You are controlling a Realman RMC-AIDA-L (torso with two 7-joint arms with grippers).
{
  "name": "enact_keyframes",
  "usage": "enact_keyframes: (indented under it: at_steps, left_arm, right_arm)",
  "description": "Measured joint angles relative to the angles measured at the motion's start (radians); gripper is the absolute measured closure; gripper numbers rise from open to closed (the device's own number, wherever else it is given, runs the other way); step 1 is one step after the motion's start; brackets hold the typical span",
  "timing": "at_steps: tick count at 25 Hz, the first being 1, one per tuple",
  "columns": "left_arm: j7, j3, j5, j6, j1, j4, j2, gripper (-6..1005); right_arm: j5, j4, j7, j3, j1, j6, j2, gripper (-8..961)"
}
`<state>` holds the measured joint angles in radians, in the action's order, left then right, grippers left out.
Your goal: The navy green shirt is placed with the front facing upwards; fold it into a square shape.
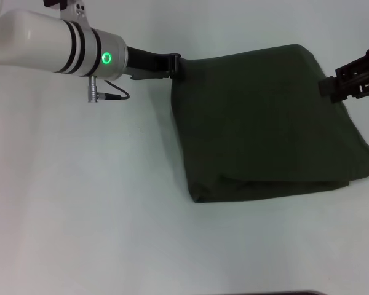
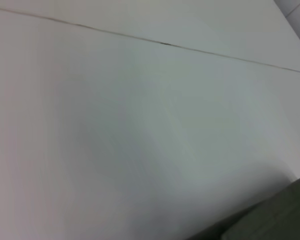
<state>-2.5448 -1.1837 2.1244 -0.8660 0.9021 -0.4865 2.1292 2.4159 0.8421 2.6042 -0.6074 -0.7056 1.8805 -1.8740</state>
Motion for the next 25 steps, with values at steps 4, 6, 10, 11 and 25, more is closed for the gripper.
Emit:
enact_keyframes:
  at_steps: [4,6,10,11,25]
  left_arm:
    - [-0.001,0.0,0.0,0.007,-0.003,0.0,-0.002,970]
    - [0.0,-0.004,0.0,0.013,-0.003,0.001,-0.002,970]
    - [-0.005,-0.003,0.019,0.022,-0.003,0.006,-0.002,970]
    - [-0.006,-0.002,0.023,0.024,-0.003,0.009,-0.002,969]
    - [-0.02,0.003,0.039,0.057,-0.003,0.023,-0.029,970]
  right_arm:
    - [0.0,0.0,0.0,0.0,0.0,0.0,0.0,523]
    - [0.0,-0.002,0.0,0.0,0.0,0.0,0.0,523]
    - [0.0,-0.008,0.0,0.0,0.0,0.0,0.0,522]
    - [0.0,-0.009,0.0,0.0,0.0,-0.001,0.0,522]
    - [0.0,-0.023,0.0,-0.003,-0.005,-0.013,0.0,522]
